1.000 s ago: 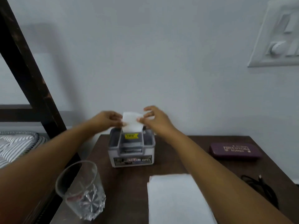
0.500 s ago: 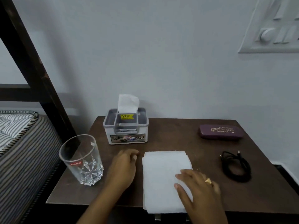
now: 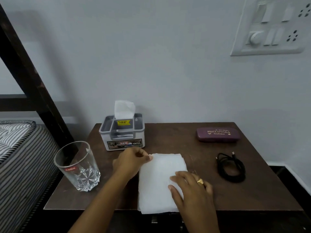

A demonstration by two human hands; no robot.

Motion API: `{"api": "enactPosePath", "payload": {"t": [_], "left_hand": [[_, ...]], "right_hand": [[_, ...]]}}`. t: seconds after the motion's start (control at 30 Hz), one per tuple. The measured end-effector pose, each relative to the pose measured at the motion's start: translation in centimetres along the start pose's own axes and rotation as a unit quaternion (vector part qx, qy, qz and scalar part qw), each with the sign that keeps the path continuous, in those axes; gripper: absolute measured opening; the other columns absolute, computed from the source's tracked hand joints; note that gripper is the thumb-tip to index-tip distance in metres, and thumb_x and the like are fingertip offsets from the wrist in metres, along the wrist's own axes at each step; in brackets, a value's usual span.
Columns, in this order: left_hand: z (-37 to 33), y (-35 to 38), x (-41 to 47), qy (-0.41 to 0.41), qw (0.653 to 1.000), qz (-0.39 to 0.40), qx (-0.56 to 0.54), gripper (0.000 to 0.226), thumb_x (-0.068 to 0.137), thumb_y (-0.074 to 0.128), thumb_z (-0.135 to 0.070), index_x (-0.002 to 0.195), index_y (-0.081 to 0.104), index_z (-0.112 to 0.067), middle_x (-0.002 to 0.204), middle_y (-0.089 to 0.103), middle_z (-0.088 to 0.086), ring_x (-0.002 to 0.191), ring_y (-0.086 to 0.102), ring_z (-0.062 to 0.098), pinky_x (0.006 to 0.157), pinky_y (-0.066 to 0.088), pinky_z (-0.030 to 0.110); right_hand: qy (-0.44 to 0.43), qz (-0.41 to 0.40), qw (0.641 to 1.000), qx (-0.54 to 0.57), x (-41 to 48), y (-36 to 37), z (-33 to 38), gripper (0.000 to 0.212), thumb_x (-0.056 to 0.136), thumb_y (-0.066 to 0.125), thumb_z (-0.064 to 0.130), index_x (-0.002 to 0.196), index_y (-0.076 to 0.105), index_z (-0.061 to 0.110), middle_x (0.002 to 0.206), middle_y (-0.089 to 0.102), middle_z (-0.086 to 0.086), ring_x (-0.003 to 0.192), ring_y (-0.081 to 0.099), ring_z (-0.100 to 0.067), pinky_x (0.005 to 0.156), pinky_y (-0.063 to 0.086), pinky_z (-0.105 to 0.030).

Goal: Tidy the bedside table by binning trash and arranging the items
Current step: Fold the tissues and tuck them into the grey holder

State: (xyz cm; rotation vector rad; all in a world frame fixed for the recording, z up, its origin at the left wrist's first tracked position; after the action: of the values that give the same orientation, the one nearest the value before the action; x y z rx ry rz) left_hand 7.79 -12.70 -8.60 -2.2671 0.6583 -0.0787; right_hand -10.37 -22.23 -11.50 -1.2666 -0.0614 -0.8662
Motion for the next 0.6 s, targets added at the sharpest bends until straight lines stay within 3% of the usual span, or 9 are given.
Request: {"api": "enactPosePath", "payload": {"t": [0.1,0.2,0.3,0.4,0.47,0.53,0.6], "left_hand": [[-1.3,-0.7,-1.9,0.086,0.994,-0.065,0.018,0.015,0.074,0.072,-0.040,0.074,0.058,-0.034,0.077,0.065,-0.020,0.081,0.061,0.000,0.093,0.045,0.041],[-2.3,-0.7,-4.4,0.222,0.969,-0.106,0.037,0.026,0.076,0.073,-0.027,0.093,0.055,-0.038,0.079,0.056,-0.031,0.081,0.059,-0.003,0.084,0.050,0.032],[-2.0,0.4,-6.8,0.311,0.943,-0.088,0.074,0.038,0.080,0.069,-0.026,0.106,0.049,-0.044,0.086,0.053,-0.031,0.087,0.053,0.001,0.075,0.039,0.010],[-1.0,1.0,-8.1,0.345,0.933,-0.069,0.072,0.040,0.081,0.059,-0.036,0.115,0.043,-0.047,0.087,0.050,-0.037,0.089,0.047,-0.008,0.077,0.036,0.000],[-0.5,1.1,-8.4,0.365,0.925,-0.075,0.075,0.037,0.081,0.052,-0.040,0.116,0.045,-0.045,0.087,0.053,-0.037,0.091,0.046,-0.011,0.082,0.032,-0.001],[-0.4,1.1,-8.6,0.394,0.909,-0.097,0.100,0.033,0.081,0.051,-0.039,0.115,0.048,-0.042,0.086,0.061,-0.029,0.091,0.047,-0.010,0.084,0.033,0.004],[-0.7,1.1,-8.9,0.422,0.892,-0.121,0.103,0.030,0.083,0.053,-0.037,0.113,0.051,-0.039,0.086,0.065,-0.025,0.091,0.049,-0.009,0.084,0.035,0.008]], "right_hand": [[0.005,0.014,1.000,0.003,0.0,0.0,0.1,0.026,0.077,0.041,0.048,0.085,0.066,0.043,0.098,0.065,0.022,0.092,0.061,-0.002,0.076,0.034,-0.028],[0.011,0.038,0.999,-0.002,0.0,0.0,0.2,0.028,0.078,0.040,0.049,0.085,0.066,0.044,0.097,0.066,0.023,0.090,0.063,-0.002,0.074,0.041,-0.029],[0.019,0.060,0.998,-0.008,0.1,-0.1,0.4,0.028,0.078,0.039,0.049,0.088,0.064,0.044,0.098,0.065,0.024,0.091,0.063,-0.001,0.075,0.046,-0.031],[0.023,0.048,0.999,-0.009,-0.1,-0.2,0.4,0.024,0.077,0.043,0.051,0.094,0.055,0.039,0.090,0.065,0.019,0.086,0.064,-0.003,0.080,0.036,-0.026],[0.051,0.014,0.998,0.016,-0.2,-0.5,0.2,0.039,0.072,0.056,0.051,0.104,0.046,0.031,0.094,0.065,0.013,0.084,0.066,-0.008,0.083,0.032,-0.028],[0.070,-0.023,0.997,0.009,-0.2,-1.1,-0.1,0.070,0.056,0.080,0.043,0.113,0.043,0.025,0.106,0.058,0.002,0.088,0.063,-0.020,0.082,0.042,-0.041],[0.024,-0.057,0.997,-0.036,0.1,-2.1,0.8,0.084,0.044,0.089,0.039,0.116,0.047,0.029,0.110,0.046,-0.001,0.095,0.051,-0.022,0.075,0.047,-0.048]]}}
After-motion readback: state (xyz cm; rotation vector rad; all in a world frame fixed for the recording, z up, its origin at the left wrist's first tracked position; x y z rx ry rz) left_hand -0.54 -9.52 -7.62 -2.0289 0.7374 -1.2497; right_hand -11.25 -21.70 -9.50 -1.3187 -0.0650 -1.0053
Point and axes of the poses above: each hand's wrist, its own x-axis towards the middle knuckle, its own y-axis out of the palm, z = x × y, the point moved 5 cm from there along x, towards the middle knuckle
